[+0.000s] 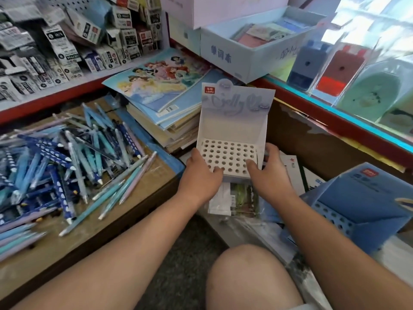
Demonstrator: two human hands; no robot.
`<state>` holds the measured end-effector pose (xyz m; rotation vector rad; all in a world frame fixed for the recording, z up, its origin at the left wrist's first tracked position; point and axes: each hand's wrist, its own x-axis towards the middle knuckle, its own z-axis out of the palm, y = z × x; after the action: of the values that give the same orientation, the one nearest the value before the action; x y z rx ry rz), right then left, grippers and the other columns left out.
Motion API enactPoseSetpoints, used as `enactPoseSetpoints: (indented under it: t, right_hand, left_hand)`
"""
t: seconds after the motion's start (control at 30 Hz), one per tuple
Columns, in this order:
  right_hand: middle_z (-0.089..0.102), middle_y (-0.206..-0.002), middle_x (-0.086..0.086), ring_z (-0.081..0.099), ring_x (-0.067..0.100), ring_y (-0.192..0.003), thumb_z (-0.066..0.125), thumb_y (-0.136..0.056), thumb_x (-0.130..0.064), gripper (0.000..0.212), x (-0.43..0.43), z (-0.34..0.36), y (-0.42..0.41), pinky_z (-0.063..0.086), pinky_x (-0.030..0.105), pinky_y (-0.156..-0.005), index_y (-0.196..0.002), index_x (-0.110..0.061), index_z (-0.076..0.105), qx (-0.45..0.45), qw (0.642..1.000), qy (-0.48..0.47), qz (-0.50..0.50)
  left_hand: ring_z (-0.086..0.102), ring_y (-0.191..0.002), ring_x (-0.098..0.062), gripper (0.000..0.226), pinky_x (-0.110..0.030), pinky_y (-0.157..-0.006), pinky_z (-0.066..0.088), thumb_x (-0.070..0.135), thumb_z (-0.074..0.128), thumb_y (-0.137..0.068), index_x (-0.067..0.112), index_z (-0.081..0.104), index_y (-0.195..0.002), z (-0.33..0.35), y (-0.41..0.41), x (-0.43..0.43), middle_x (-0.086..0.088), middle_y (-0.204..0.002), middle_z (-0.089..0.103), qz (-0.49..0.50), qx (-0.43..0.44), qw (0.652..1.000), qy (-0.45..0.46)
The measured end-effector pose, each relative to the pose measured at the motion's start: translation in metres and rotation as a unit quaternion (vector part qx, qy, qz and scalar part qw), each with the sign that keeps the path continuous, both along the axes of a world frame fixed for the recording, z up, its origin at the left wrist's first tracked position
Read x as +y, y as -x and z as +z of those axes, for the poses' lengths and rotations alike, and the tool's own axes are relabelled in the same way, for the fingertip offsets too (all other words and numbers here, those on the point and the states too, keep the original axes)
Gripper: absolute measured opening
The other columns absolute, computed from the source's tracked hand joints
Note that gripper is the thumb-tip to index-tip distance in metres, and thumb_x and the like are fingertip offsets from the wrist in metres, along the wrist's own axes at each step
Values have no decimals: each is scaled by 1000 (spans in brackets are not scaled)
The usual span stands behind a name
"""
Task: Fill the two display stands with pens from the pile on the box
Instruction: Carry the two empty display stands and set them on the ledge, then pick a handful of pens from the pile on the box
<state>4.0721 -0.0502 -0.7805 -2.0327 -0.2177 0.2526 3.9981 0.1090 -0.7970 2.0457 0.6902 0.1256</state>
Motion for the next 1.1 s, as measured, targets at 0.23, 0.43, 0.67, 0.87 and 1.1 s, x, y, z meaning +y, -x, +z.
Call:
enactPoseSetpoints:
  t: [0.23,0.43,0.67,0.87,1.1]
  right_hand:
    - [57,-133,-3,57,14,-119,65,-96,-21,55,-7,-1,9,50,33,-93,-144,-22,39,-47,997,55,4]
    - [57,-128,7,57,21,-109,63,-96,-31,41,-16,11,32,51,36,-87,-134,-15,55,-165,955,235,76]
    - [59,-128,3,55,25,-118,57,-97,-38,46,28,53,66,49,39,-95,-140,-22,50,-235,842,341,345]
    - [60,-132,5,57,26,-121,59,-97,-43,49,95,74,110,50,39,-98,-140,-23,48,-264,766,366,459]
    - [61,-131,3,61,22,-114,63,-99,-38,52,165,89,153,51,34,-91,-145,-21,48,-219,812,262,473]
  left_hand:
    - [50,-128,-26,57,-38,-102,48,24,58,-95,15,34,-146,18,9,-7,-8,-145,41,-3,-38,996,-85]
    - [52,-125,-25,46,-39,-99,48,33,56,-97,16,48,-139,47,18,3,-6,-140,51,-22,-13,985,-171]
    - [60,-102,-23,37,-43,-87,55,38,52,-100,16,57,-129,95,79,53,-3,-120,60,-5,32,967,-251]
    - [59,-68,-20,29,-38,-57,48,38,50,-103,15,54,-121,113,182,113,-2,-92,59,72,83,957,-269]
    - [66,-85,-29,42,-49,-82,53,38,55,-99,15,47,-133,113,273,151,-10,-96,66,193,74,965,-164]
